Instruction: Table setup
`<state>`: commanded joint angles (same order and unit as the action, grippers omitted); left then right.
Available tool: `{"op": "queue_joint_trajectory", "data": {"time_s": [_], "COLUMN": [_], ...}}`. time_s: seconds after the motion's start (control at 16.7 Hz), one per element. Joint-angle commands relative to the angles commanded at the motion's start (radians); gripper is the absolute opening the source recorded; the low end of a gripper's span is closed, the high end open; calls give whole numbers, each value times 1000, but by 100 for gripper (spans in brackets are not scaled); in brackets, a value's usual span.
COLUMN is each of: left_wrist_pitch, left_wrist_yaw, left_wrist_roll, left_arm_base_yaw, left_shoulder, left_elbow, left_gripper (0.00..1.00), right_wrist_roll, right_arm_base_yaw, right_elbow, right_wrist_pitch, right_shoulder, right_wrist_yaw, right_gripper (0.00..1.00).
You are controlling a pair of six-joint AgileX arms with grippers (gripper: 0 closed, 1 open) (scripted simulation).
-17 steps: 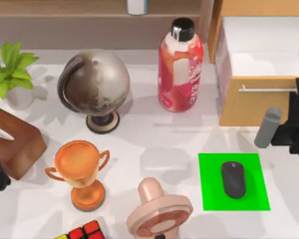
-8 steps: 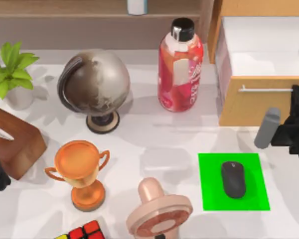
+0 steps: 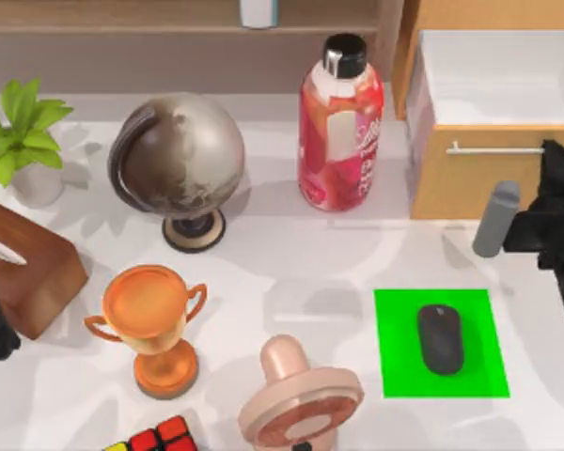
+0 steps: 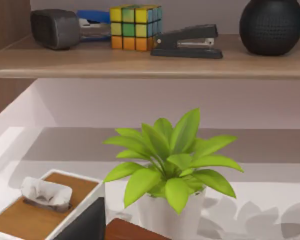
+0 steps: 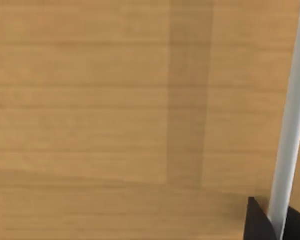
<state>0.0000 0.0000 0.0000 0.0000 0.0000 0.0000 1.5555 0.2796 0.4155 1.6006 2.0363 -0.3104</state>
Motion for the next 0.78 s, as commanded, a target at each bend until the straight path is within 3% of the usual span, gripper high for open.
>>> {"op": "queue_joint_trajectory", "data": {"time_s": [0.78], "left_wrist_pitch": [0], "left_wrist_yaw": [0], "left_wrist_roll": [0], "left_arm_base_yaw": [0], "left_shoulder": [0], "left_elbow": [0], "left_gripper": [100], "right_wrist_roll": [-4], "right_arm_base_yaw": [-55], "right_elbow": [239], "right_wrist_pitch": [-159], "right_shoulder": [79], "right_wrist_yaw": [56], "right_gripper": [0]}}
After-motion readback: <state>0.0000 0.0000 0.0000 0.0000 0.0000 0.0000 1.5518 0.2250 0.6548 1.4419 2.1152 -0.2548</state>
